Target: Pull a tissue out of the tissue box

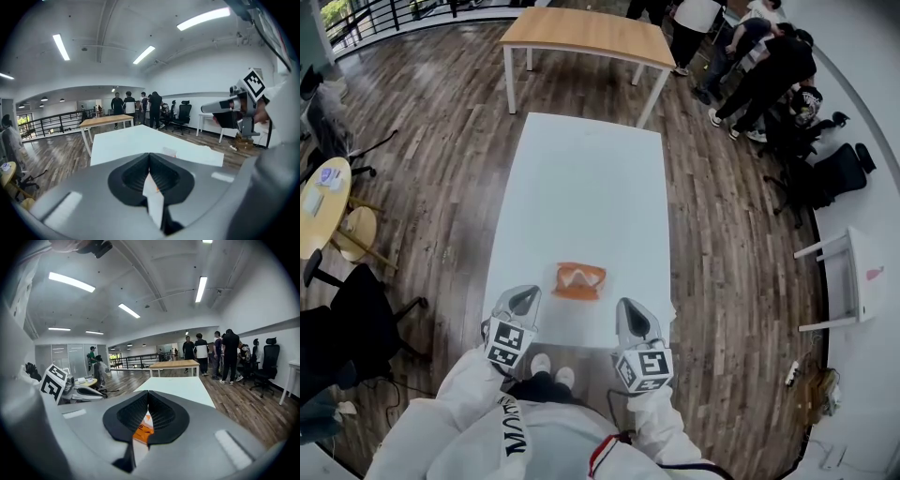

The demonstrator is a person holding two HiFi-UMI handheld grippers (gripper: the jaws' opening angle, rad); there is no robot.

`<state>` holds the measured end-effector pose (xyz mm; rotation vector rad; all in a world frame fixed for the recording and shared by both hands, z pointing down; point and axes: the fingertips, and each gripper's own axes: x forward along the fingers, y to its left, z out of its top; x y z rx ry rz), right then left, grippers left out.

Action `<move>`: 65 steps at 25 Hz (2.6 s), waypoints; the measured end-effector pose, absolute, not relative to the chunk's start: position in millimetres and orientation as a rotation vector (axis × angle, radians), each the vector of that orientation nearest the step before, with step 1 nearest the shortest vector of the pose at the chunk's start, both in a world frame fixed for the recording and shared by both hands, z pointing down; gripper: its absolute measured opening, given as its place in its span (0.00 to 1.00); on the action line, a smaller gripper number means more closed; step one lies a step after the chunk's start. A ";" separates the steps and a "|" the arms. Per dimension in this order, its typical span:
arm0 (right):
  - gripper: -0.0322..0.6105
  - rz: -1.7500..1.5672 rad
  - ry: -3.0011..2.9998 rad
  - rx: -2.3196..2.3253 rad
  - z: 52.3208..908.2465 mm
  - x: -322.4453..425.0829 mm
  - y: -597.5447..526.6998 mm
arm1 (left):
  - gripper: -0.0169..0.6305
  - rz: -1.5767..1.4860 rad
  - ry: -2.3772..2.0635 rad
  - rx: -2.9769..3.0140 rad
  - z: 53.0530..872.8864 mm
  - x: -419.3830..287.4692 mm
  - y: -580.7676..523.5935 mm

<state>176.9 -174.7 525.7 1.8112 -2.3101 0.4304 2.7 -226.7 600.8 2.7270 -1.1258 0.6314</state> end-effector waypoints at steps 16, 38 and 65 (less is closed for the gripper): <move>0.09 0.494 -2.253 1.631 575.7 168.9 -197.1 | 0.20 1.003 -0.882 2.747 683.0 36.4 -242.8; 0.28 0.386 -2.211 1.128 623.0 134.2 -219.9 | 0.32 1.333 -0.742 2.742 737.7 79.5 -242.5; 0.24 0.287 -2.060 0.845 692.2 97.8 -245.0 | 0.31 1.334 -0.765 2.716 742.2 84.9 -240.1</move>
